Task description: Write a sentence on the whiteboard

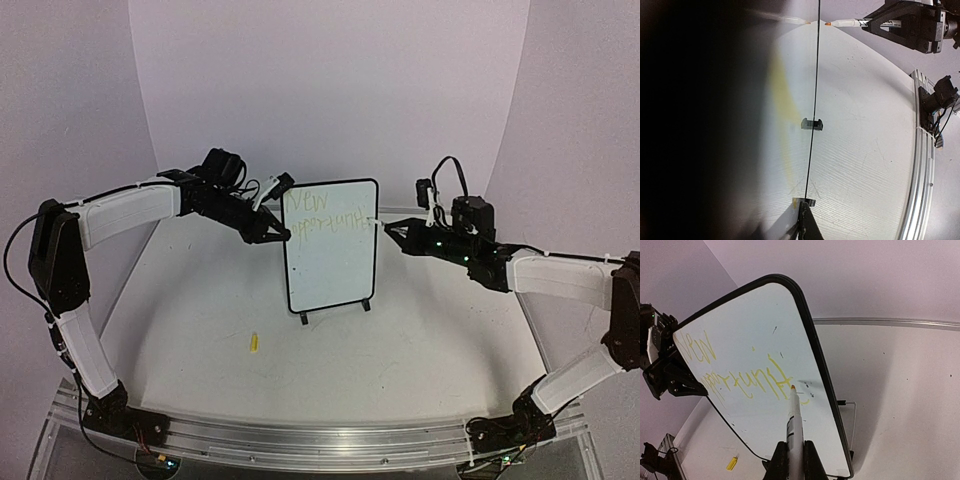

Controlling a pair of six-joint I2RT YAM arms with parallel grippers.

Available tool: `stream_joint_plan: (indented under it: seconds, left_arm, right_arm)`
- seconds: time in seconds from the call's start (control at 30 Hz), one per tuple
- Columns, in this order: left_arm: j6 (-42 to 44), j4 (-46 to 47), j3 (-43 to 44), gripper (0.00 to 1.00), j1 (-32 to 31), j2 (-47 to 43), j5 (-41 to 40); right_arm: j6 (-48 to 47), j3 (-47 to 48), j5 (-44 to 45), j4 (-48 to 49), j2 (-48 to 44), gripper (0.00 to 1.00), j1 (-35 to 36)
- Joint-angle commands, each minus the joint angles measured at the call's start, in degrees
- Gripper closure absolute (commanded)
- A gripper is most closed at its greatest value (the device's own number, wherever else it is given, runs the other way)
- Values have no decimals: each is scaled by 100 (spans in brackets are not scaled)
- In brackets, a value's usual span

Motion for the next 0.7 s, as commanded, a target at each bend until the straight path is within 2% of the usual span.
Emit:
stream_joint_plan:
  seconds: [0.0,0.67]
  left_arm:
    - [253,-435,-102,100,-56,-107,-566]
    - [251,-435,-106,100,-56,-125,-574]
  right_arm:
    - [56,260,153,260,95,100,-3]
    - [91,103,346,102,210,100,-5]
